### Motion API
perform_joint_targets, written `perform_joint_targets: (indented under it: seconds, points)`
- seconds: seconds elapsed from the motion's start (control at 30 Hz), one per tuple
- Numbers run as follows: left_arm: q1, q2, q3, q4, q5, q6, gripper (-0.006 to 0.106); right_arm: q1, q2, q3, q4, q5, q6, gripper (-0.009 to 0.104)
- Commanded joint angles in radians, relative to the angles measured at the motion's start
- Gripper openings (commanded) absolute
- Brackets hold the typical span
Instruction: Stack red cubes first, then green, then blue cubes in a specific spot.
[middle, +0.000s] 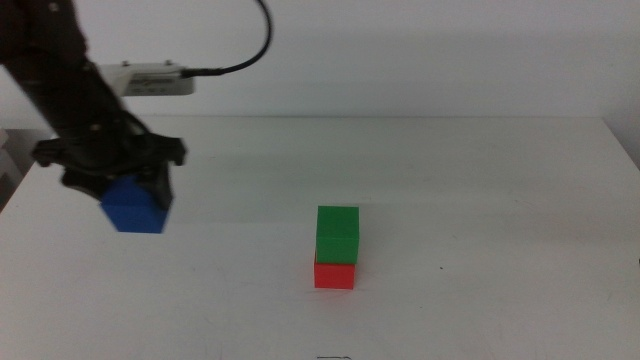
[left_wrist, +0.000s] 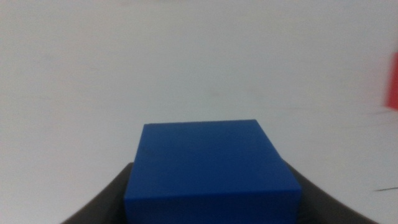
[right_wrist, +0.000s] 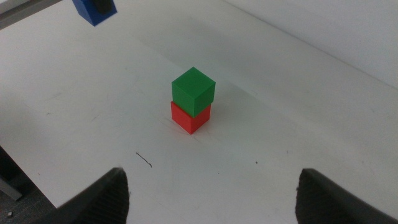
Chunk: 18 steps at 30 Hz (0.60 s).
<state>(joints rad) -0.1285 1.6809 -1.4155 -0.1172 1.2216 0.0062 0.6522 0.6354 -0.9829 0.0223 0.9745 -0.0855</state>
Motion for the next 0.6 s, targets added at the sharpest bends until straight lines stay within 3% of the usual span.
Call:
perform_joint_targets:
  seconds: [0.0,0.57]
  points:
    - [-0.053,-0.064,-0.028,-0.011,0.057,-0.106,0.005,-0.005,0.003,-0.024,-0.009,-0.073,-0.014,0.082]
    - [-0.327,-0.071,-0.028,-0.005,0.017,-0.515,0.005,-0.005,0.003,-0.024,-0.009,-0.073,-0.014,0.082]
